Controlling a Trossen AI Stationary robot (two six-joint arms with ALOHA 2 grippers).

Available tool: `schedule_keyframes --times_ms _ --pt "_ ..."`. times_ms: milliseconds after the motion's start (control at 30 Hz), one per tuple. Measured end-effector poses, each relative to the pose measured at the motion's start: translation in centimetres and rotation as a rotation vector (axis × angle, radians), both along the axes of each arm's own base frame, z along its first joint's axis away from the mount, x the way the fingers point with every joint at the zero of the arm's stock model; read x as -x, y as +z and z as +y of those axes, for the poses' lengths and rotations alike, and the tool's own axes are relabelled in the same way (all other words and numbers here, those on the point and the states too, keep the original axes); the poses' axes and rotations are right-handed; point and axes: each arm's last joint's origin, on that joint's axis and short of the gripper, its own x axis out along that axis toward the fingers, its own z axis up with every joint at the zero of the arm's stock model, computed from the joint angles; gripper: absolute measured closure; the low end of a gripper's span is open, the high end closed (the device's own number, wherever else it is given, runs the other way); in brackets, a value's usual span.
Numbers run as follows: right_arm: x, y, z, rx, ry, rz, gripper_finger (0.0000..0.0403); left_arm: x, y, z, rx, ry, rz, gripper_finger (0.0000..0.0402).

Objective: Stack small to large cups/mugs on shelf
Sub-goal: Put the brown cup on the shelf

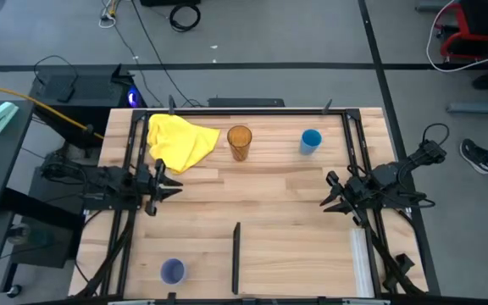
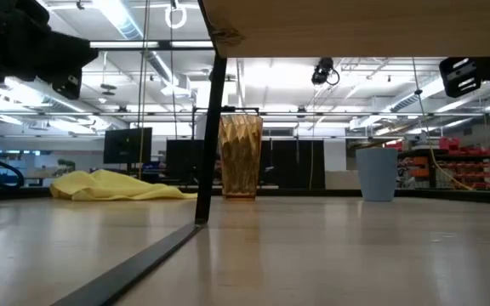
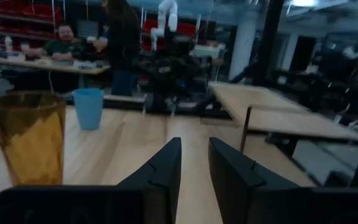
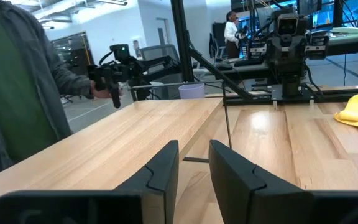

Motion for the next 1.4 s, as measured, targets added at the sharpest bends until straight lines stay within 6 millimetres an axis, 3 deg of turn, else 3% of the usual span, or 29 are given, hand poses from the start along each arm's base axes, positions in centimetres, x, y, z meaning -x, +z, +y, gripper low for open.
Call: schedule_keyframes --times_ms 167,367,500,967,1400 --pt "0.0 0.0 0.0 0.0 0.0 0.0 0.0306 0.0 0.4 0.0 0.035 -0.004 -0.037 0.0314" --pt "0.0 0.1 0.0 -0.015 0.0 -0.008 0.0306 0.3 1.7 0.1 0.261 -0.037 -0.172 0.0318" --pt "0.0 0.9 -0.1 -0.133 -0.015 -0.043 0.0306 0.8 3.1 0.2 0.373 -0.067 -0.312 0.0313" --pt "1.7 5.7 -1.0 -0.418 -0.006 -0.513 0.0306 3.0 6.3 1.0 0.475 -0.116 -0.712 0.0321" --pt "2.2 6.5 -1.3 -0.458 -0.003 -0.587 0.0306 4.2 7.6 1.3 0.544 -0.152 -0.862 0.0323"
